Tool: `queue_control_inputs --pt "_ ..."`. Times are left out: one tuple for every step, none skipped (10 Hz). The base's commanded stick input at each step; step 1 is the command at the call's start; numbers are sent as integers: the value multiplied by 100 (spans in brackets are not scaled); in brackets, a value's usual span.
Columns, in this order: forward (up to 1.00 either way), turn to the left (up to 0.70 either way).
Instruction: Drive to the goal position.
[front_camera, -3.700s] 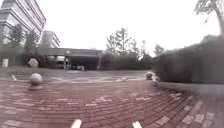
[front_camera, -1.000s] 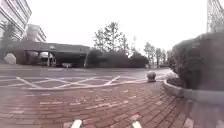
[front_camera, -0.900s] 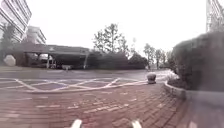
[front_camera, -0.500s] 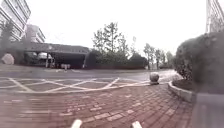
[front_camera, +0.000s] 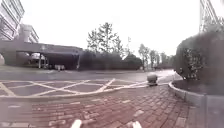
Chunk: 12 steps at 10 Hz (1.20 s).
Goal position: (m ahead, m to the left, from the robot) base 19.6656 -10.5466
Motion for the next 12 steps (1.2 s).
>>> queue_control_inputs --pt "70 0" --pt "70 0" --pt "70 0" --pt "70 0" --pt "70 0" --pt "70 0" --pt "70 0" --pt "70 0" --pt "70 0" --pt "70 0" --pt "70 0" --pt "70 -11"
